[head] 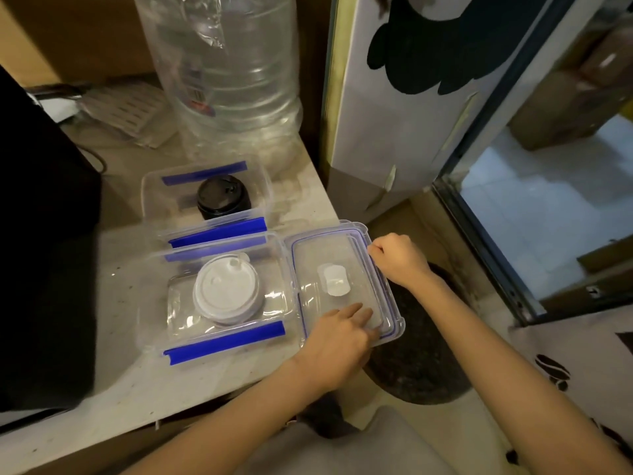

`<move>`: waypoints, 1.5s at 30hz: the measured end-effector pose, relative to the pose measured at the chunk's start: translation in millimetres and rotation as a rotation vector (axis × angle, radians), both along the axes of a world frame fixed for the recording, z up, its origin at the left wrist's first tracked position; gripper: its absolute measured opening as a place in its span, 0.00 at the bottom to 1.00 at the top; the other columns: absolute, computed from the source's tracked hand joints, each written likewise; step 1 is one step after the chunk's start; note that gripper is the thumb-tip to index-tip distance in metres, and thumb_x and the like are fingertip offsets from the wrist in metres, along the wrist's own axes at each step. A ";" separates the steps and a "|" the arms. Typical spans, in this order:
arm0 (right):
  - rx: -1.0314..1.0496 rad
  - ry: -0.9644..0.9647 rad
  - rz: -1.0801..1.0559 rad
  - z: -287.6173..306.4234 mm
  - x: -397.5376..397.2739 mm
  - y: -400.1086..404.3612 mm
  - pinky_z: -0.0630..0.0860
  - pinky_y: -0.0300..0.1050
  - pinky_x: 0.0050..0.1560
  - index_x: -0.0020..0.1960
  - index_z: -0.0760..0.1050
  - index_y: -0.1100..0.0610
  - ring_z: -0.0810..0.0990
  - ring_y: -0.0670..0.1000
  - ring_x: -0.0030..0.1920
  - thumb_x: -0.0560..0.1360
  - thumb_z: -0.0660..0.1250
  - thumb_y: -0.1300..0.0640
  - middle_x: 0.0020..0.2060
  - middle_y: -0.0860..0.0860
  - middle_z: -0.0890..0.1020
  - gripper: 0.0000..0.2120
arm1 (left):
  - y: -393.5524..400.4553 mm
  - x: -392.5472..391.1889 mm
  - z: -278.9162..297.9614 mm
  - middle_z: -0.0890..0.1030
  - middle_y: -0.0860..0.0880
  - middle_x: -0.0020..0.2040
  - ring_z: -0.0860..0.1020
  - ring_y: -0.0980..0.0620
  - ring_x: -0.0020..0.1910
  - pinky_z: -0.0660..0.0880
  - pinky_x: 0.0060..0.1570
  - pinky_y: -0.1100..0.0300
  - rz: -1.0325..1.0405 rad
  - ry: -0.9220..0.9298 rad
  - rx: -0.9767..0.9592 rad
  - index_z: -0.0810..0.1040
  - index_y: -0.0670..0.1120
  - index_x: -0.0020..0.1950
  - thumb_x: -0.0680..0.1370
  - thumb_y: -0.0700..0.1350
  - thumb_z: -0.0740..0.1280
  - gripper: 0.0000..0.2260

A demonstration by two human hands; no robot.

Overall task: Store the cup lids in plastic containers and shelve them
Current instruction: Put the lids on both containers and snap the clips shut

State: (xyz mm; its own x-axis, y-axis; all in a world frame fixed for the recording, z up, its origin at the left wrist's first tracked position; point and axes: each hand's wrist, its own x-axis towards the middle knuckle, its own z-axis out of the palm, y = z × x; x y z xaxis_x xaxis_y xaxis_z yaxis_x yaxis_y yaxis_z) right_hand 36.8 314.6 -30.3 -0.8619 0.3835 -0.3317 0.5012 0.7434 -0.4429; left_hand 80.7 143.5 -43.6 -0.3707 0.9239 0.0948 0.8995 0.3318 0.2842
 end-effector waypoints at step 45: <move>-0.597 0.485 -0.184 -4.5 -189.9 -123.3 0.68 0.41 0.57 0.65 0.71 0.58 0.73 0.54 0.63 0.76 0.64 0.56 0.64 0.56 0.74 0.18 | -149.0 -232.4 15.1 0.78 0.52 0.34 0.77 0.49 0.38 0.71 0.35 0.64 1.543 -0.536 0.899 0.77 0.49 0.45 0.76 0.45 0.66 0.01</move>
State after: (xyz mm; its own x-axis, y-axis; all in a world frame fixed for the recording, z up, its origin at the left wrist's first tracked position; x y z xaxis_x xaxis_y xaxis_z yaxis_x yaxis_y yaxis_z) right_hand -153.1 191.3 -34.8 -0.9030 0.4096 -0.1297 0.2418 0.2350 -0.9414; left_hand -151.7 -5.6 -28.6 -0.8782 -0.4692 -0.0932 -0.2447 0.2731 0.9303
